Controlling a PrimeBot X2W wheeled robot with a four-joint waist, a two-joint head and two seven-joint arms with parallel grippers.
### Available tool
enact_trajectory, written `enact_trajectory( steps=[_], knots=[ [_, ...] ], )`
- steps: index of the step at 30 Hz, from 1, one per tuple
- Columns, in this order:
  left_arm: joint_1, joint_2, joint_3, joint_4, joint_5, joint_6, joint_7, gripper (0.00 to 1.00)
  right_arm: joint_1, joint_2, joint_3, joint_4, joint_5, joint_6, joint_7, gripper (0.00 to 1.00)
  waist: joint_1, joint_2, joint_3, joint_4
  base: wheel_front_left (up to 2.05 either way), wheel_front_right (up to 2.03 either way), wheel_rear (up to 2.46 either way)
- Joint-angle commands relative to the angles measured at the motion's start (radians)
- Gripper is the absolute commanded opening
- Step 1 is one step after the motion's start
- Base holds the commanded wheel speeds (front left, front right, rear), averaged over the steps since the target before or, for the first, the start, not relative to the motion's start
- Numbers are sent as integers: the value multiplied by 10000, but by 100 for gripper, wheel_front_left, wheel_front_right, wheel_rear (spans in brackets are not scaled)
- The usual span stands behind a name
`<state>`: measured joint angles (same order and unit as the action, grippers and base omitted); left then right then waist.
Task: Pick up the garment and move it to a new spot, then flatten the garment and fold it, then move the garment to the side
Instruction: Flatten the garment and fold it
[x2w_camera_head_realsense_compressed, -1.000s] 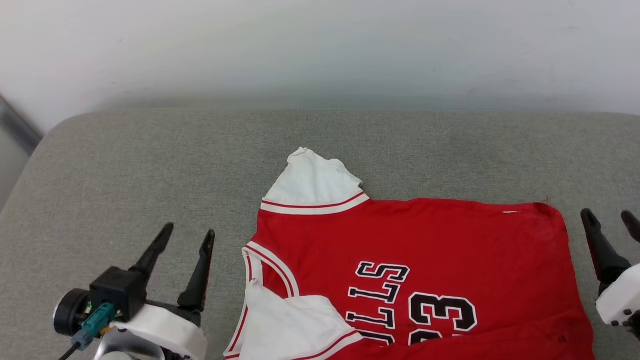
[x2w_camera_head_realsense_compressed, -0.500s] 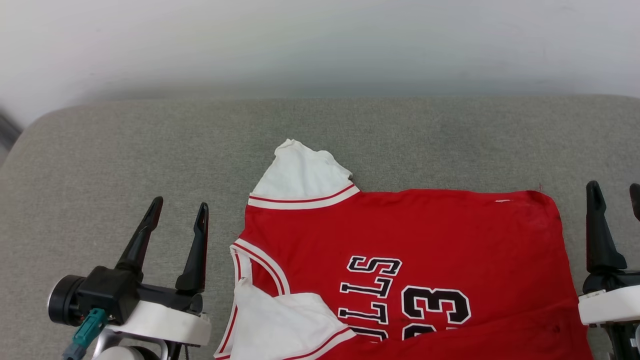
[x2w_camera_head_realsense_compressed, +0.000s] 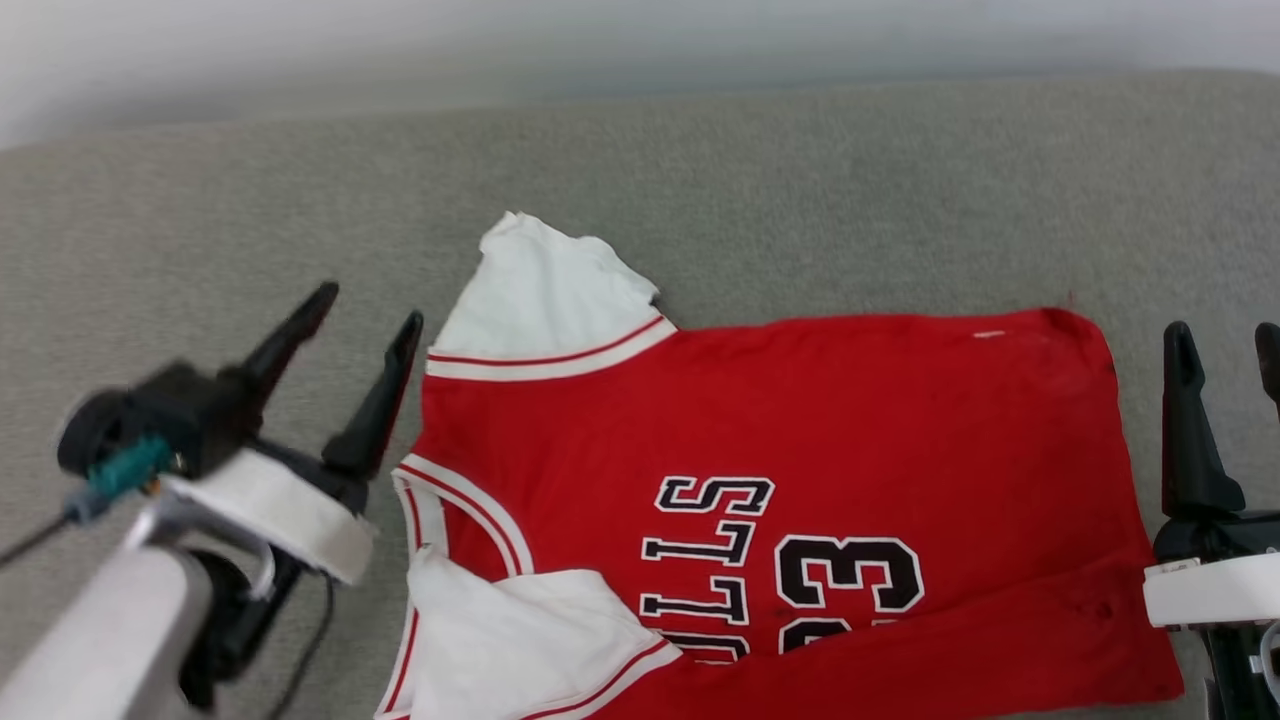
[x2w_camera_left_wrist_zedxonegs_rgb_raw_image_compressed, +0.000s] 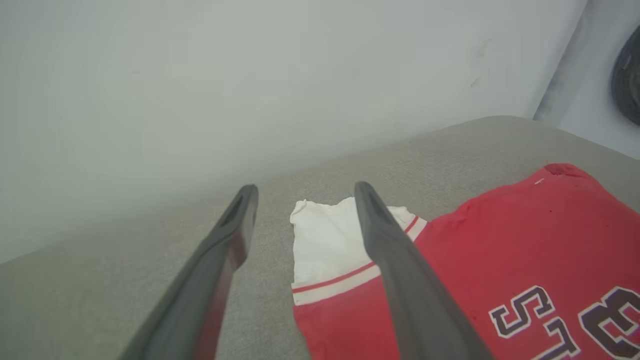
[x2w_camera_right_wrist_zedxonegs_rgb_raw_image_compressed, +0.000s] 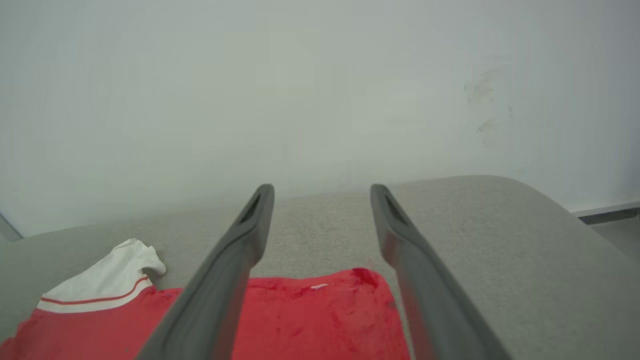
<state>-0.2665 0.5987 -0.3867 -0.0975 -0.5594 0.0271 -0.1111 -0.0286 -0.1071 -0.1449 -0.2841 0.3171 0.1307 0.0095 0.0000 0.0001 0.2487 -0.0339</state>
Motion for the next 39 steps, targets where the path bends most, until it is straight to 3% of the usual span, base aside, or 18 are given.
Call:
enact_trajectory(
  steps=[1, 4, 9, 14, 19, 25, 35, 36, 37, 38, 39],
  knots=[
    [-627, 285, 10, 130, -166, -291, 543, 100, -147, 66, 58, -59, -39, 0, -43, 100, 0, -1, 668, -437, 0, 0, 0],
    [-1826, 669, -109, 468, -395, -777, 1829, 100, -269, 136, 113, -41, 4, 0, -178, 100, 0, -1, 1140, -711, 0, 0, 0],
    [-3645, 1303, -273, 1300, -1125, -1128, 4700, 100, -529, 305, 374, 82, 92, -2, -439, 100, 0, -1, 1757, -1215, 0, 0, 0],
    [-5205, 1601, -543, 2009, -2432, -1307, 7948, 100, -753, 345, 495, 353, 137, 0, -763, 100, 0, -1, 2284, -1584, 0, 0, 0],
    [-6391, 1595, -575, 2521, -3336, -1166, 10027, 100, -930, 394, 825, 623, 304, 0, -932, 100, 0, -1, 2649, -1936, 0, 0, 0],
    [-7055, 1763, -831, 2848, -3272, -1052, 11047, 100, -1041, 403, 1136, 1086, 440, 0, -1235, 100, 0, -1, 2905, -2348, 0, 0, 0],
    [-7049, 1884, -1281, 3402, -2774, -1068, 11146, 100, -1268, 467, 1394, 1687, 413, -2, -1666, 100, 0, -1, 3203, -2738, 0, 0, 0],
    [-6977, 1855, -1330, 3450, -2796, -1074, 11164, 76, -1285, 473, 1406, 1725, 400, -2, -1686, 100, 0, -1, 3211, -2745, 0, 0, 0],
    [-6927, 1825, -1365, 3471, -2775, -1082, 11127, 24, -1301, 481, 1416, 1757, 379, 0, -1692, 100, 0, -1, 3212, -2744, 0, 0, 0],
    [-6900, 1800, -1387, 3471, -2737, -1103, 11047, 0, -1307, 484, 1413, 1781, 354, -2, -1709, 100, 0, -1, 3206, -2733, 0, 0, 0],
    [-6874, 1766, -1406, 3464, -2694, -1142, 10920, 0, -1302, 486, 1401, 1809, 327, 0, -1704, 100, 0, -1, 3175, -2707, 0, 0, 0]
  ],
)
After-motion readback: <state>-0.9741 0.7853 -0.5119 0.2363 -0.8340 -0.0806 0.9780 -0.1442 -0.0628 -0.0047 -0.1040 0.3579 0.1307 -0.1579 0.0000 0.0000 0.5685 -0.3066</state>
